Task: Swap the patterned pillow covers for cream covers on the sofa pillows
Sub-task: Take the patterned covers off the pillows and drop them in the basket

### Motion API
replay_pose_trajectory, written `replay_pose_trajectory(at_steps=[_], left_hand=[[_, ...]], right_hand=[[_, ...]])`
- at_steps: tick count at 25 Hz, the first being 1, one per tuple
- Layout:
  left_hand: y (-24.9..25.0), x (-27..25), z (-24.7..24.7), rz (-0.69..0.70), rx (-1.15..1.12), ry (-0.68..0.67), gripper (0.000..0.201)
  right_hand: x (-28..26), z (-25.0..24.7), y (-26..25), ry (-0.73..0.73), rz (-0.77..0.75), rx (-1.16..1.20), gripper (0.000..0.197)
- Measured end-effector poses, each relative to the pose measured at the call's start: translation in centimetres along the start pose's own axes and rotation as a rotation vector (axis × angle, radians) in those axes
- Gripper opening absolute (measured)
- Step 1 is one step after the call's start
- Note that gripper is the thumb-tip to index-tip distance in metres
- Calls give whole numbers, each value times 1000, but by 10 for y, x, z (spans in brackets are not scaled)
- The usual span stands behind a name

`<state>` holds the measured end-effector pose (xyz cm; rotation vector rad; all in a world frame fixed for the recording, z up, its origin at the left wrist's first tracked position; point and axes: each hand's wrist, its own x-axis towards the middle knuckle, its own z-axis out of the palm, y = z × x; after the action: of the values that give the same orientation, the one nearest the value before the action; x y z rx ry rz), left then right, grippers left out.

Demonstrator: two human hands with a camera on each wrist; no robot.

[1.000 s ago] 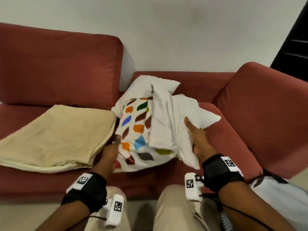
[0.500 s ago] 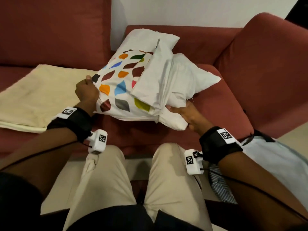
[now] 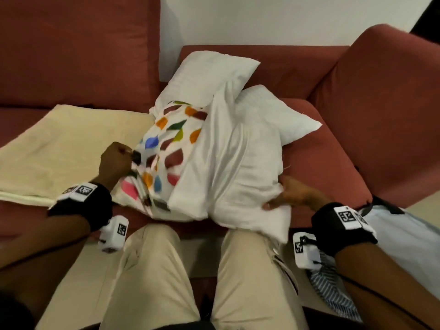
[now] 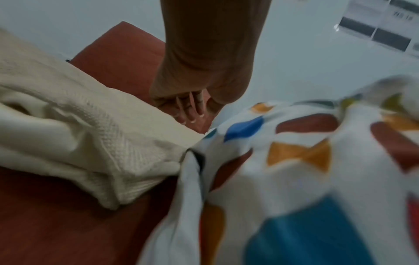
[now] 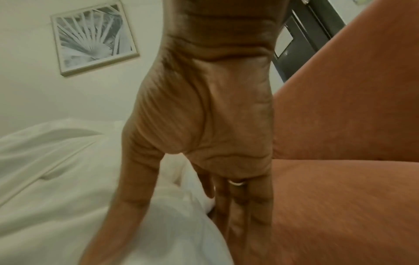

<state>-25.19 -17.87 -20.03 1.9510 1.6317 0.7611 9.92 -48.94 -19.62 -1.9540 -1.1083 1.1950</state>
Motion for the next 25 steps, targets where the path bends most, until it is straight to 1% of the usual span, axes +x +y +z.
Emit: replay_pose_trajectory(at_steps=[1,2,3,4,5,6,7,8,9,10,11,12,13,14,16,17,18,19,20,21,22,23,25], left_hand=[[5,2,6,4,-35,-16,29],[17,5,10,50,-71,3,32],[34,8,14,139,-103,31,34],[59,9,16,256,-136,55,35],[85,11,18,394,-163,63,35],[113,10,22,528,-155,52,38],[139,10,27,628,-103,25,44],[159,8,32,687,-18,-9,52],[171,5,36,702,61,-42,62],[180,3,39,665,123,-92,69],[181,0,42,584,158,-184,73],[179,-2,45,482,161,-300,72],[173,-4,48,388,128,-412,73],[165,-7,51,311,62,-500,78],[159,-13,56,215,-95,-626,95],[161,-15,58,190,-114,-681,102],[167,-18,59,191,-49,-695,104],[173,-20,60,207,74,-637,98],[179,-22,62,242,187,-518,87],[184,-24,63,285,248,-380,74],[189,-24,63,307,273,-273,62],[191,-21,62,320,298,-193,53],[186,-11,50,327,380,-74,45]], right_hand=[[2,-4,-3,10,25,-55,89],[5,-10,-10,60,31,-69,97],[6,-15,-20,143,11,-65,109],[10,-20,-36,232,-48,-45,120],[12,-23,-56,293,-110,-37,126],[17,-24,-74,332,-167,-22,124],[24,-22,-93,377,-218,-49,118],[34,-20,-105,432,-250,-116,111],[42,-18,-117,490,-265,-239,105],[53,-20,-124,515,-262,-361,103],[59,-21,-126,494,-233,-426,104],[65,-22,-126,453,-194,-407,104],[67,-21,-124,418,-163,-366,101],[67,-19,-119,397,-153,-349,96],[59,-9,-111,365,-170,-406,87],[55,-6,-108,342,-179,-427,85],[52,-3,-105,325,-190,-428,84],[50,-3,-103,310,-203,-412,83],[46,-4,-102,301,-223,-383,81],[40,-5,-100,299,-250,-359,76],[33,-5,-99,311,-287,-358,69],[25,-5,-99,330,-338,-377,60],[5,-6,-98,360,-447,-410,48]])
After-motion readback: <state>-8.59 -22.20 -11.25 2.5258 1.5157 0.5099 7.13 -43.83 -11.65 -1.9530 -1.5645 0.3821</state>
